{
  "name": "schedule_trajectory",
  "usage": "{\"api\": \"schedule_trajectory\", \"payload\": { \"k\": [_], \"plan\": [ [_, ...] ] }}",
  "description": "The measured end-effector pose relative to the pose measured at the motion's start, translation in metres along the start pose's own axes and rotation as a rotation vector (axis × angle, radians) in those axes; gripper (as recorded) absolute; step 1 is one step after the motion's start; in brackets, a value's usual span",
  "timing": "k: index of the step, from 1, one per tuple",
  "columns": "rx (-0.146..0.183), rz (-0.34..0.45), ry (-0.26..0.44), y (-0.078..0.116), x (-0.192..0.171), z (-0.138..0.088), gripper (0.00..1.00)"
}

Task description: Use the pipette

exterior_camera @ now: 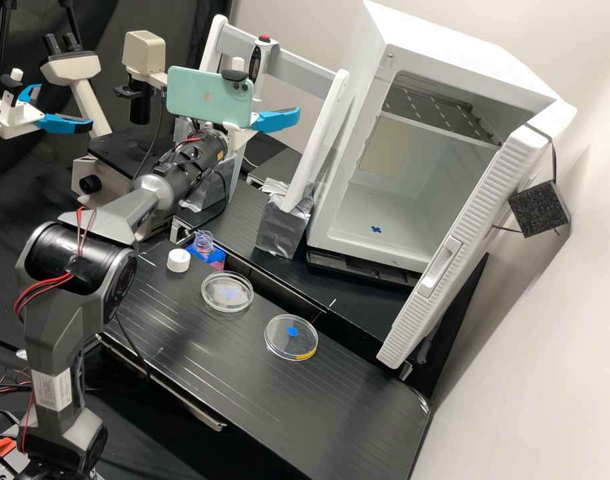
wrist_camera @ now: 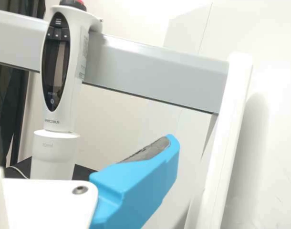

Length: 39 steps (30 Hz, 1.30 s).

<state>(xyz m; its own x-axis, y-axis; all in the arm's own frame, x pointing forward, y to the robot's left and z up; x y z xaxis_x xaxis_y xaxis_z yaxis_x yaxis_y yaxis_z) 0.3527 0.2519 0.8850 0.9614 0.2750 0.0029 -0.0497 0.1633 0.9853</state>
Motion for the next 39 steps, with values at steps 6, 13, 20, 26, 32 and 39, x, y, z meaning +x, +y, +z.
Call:
{"api": "schedule_trajectory", "payload": {
  "k": [6, 13, 20, 26, 32, 39],
  "plan": [
    [0.000, 0.003, 0.003, 0.001, 0.001, -0.002, 0.00],
    [-0.004, -0.006, -0.004, 0.002, 0.002, -0.002, 0.00],
    [0.001, -0.014, -0.003, -0.001, 0.006, -0.007, 0.00],
    [-0.005, -0.010, -0.001, 0.000, 0.009, -0.010, 0.00],
    [0.002, -0.008, 0.002, 0.000, 0.011, -0.014, 0.00],
    [0.004, -0.035, 0.012, -0.005, 0.010, -0.018, 0.00]
  ]
}}
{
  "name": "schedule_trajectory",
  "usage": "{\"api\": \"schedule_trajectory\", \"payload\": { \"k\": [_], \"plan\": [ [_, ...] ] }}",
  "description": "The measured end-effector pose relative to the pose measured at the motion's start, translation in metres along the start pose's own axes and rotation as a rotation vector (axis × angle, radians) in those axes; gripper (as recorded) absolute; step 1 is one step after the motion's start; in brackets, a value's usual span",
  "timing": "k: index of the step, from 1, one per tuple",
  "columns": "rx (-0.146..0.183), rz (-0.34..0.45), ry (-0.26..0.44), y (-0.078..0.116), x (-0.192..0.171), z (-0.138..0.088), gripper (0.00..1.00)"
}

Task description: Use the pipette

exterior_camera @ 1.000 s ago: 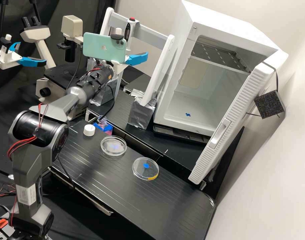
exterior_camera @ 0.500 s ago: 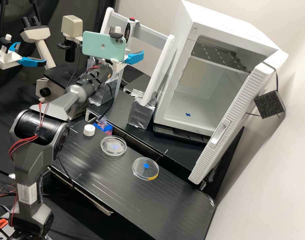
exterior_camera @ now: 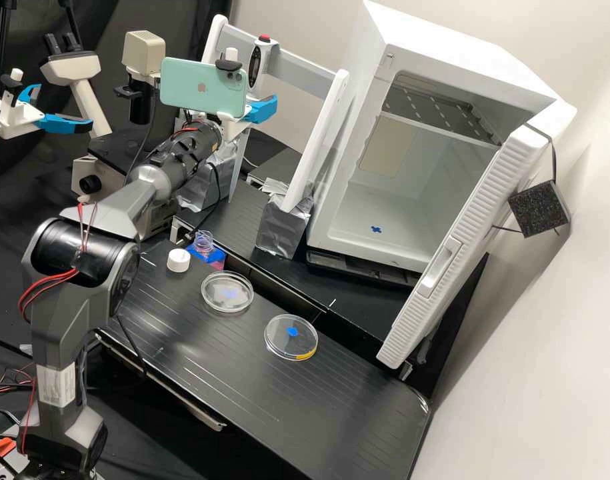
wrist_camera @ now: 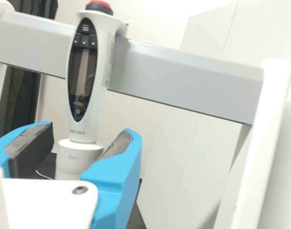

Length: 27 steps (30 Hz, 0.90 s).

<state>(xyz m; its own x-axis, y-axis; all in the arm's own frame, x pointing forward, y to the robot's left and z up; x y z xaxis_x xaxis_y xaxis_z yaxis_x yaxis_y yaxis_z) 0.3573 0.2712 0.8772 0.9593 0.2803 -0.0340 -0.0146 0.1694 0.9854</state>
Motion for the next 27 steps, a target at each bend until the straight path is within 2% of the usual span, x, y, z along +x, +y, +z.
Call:
{"api": "schedule_trajectory", "payload": {
  "k": [15, 27],
  "plan": [
    [-0.001, -0.019, 0.001, -0.0086, 0.0032, -0.0003, 0.00],
    [-0.001, -0.015, 0.000, -0.0085, 0.0033, -0.0002, 0.00]
  ]
}}
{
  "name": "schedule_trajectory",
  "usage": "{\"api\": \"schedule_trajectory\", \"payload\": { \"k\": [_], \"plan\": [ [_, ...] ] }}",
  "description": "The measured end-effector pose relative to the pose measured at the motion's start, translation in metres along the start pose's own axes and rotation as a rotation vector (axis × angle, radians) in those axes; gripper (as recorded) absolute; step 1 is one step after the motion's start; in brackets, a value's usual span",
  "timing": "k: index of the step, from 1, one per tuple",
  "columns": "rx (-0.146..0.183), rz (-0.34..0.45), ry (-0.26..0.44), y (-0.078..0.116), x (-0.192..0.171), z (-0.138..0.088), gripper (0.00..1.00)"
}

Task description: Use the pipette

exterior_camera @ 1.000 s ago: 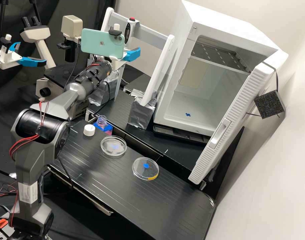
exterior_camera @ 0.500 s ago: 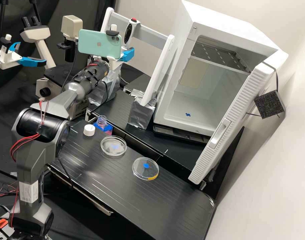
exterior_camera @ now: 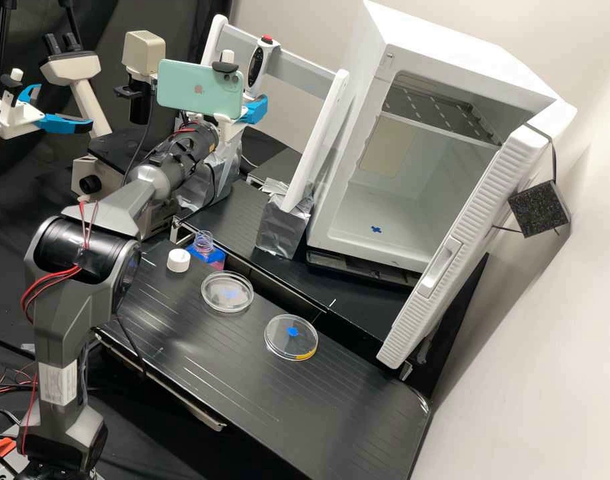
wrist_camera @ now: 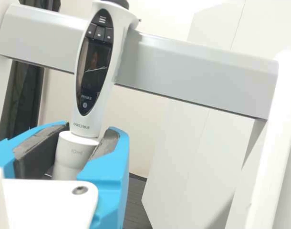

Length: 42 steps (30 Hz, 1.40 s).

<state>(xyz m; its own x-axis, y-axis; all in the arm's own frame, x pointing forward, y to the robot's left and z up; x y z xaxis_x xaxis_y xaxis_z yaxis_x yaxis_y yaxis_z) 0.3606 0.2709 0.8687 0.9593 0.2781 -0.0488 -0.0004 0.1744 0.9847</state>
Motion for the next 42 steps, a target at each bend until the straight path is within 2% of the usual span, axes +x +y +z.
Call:
{"api": "schedule_trajectory", "payload": {
  "k": [10, 13, 18, 20, 29, 33, 42],
  "plan": [
    [0.019, 0.000, 0.002, 0.001, 0.000, 0.003, 0.00],
    [0.016, 0.005, 0.006, 0.004, -0.002, 0.005, 0.00],
    [0.052, 0.013, 0.003, 0.012, -0.008, 0.009, 0.00],
    [0.078, 0.007, 0.001, 0.016, -0.010, 0.009, 0.00],
    [0.092, 0.016, 0.002, 0.022, -0.014, 0.007, 0.00],
    [0.120, 0.024, -0.015, 0.026, -0.014, 0.011, 0.00],
    [0.121, 0.061, -0.015, 0.031, -0.013, 0.012, 0.00]
  ]
}}
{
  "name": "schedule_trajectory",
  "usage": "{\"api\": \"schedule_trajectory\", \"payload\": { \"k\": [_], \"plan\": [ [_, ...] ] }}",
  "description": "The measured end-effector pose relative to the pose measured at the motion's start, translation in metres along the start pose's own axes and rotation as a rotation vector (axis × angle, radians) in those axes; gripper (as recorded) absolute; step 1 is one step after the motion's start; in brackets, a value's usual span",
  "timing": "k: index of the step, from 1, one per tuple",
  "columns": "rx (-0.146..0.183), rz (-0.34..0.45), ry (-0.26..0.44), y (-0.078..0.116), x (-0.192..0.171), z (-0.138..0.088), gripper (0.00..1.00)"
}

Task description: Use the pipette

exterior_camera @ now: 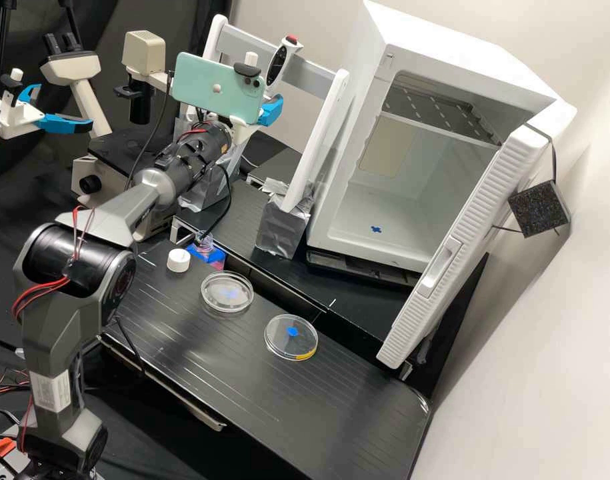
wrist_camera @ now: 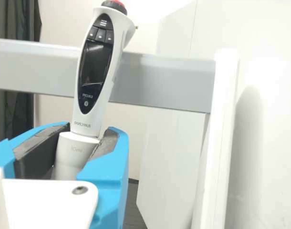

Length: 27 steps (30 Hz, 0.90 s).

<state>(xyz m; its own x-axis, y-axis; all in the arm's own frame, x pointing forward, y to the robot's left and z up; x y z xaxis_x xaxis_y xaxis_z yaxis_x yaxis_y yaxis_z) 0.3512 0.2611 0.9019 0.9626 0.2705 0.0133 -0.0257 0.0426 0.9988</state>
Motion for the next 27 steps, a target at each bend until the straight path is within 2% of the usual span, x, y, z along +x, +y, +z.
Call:
{"api": "schedule_trajectory", "payload": {
  "k": [8, 14, 21, 27],
  "plan": [
    [0.002, 0.073, 0.013, 0.016, -0.010, -0.002, 0.00],
    [0.020, 0.128, 0.030, 0.025, -0.031, -0.001, 0.00],
    [0.002, 0.134, 0.053, 0.024, -0.058, 0.005, 0.00],
    [0.041, 0.169, 0.056, 0.018, -0.084, 0.019, 0.00]
  ]
}}
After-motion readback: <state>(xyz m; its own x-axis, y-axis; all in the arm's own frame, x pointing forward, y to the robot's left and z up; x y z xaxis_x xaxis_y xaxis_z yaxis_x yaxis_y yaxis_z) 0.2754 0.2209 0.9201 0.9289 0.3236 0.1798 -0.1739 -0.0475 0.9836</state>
